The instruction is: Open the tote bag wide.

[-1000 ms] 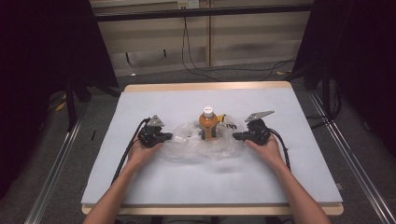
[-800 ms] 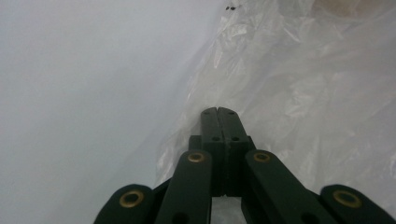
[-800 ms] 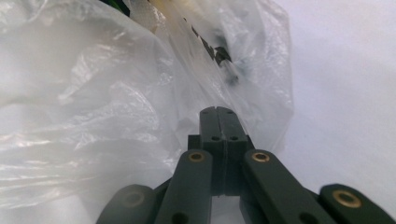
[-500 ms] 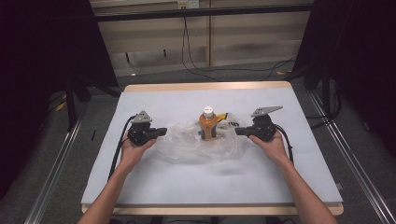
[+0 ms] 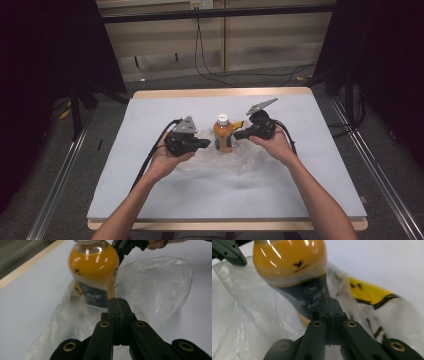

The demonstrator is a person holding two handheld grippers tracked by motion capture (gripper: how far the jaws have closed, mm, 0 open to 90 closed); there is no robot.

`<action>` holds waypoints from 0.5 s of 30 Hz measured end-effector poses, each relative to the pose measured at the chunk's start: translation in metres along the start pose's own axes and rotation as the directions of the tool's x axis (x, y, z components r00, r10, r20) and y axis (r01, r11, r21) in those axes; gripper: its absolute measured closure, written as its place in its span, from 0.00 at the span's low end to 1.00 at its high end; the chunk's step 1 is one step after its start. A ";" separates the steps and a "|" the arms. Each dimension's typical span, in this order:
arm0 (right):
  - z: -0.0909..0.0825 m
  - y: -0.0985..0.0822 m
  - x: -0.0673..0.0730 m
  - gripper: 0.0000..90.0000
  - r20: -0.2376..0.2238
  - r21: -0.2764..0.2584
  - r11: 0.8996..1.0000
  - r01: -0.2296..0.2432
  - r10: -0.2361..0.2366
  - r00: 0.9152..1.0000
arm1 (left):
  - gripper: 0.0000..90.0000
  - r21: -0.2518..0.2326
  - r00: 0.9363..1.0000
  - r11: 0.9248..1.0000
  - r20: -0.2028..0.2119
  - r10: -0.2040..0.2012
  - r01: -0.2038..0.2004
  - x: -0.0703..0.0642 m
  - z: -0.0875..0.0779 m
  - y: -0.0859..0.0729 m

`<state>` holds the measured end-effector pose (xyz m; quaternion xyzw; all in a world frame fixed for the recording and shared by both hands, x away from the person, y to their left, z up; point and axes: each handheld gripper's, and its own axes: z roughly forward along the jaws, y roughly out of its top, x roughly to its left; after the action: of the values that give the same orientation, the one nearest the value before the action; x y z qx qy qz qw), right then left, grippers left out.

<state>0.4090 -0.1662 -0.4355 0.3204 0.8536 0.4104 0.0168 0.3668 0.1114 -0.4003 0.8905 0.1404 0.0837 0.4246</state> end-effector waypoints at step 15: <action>0.045 -0.008 -0.034 1.00 0.009 0.135 0.986 -0.093 0.092 0.996 | 1.00 0.241 0.998 0.970 0.055 0.015 -0.028 -0.011 0.075 -0.028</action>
<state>0.4449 -0.1578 -0.4794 0.3606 0.8637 0.3513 -0.0227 0.3716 0.0700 -0.4694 0.9389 0.1286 0.0470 0.3159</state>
